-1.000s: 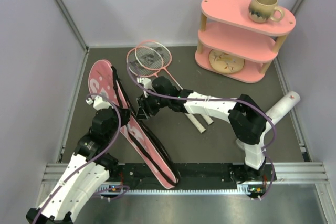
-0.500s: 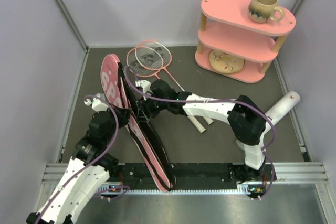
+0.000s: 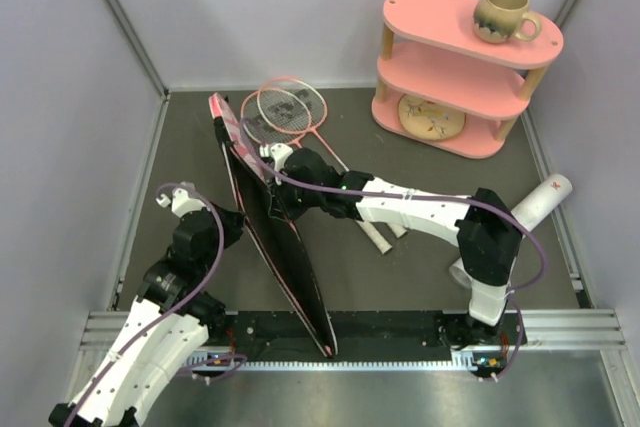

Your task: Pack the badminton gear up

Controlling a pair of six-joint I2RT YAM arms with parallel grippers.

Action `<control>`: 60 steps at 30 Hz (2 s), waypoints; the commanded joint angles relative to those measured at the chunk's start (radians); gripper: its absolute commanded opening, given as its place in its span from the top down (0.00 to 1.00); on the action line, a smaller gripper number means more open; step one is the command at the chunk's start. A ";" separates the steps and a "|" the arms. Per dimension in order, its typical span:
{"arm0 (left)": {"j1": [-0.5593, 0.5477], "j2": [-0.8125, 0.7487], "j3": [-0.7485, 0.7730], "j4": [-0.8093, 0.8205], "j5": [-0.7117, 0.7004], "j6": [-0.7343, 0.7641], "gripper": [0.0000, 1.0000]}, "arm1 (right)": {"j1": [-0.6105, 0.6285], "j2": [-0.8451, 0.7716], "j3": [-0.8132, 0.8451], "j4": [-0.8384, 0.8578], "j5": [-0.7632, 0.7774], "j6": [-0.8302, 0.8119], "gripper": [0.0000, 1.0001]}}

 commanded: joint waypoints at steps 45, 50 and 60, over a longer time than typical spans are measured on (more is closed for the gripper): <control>0.013 0.624 0.417 -0.220 -0.277 0.093 1.00 | -0.462 0.110 0.174 -0.058 -0.059 -0.176 0.15; 0.013 0.649 0.408 -0.173 -0.235 0.102 1.00 | -0.490 0.313 0.315 -0.139 0.040 -0.260 0.19; 0.025 0.682 0.401 -0.125 -0.195 0.139 1.00 | -0.487 0.510 0.499 -0.214 0.123 -0.320 0.44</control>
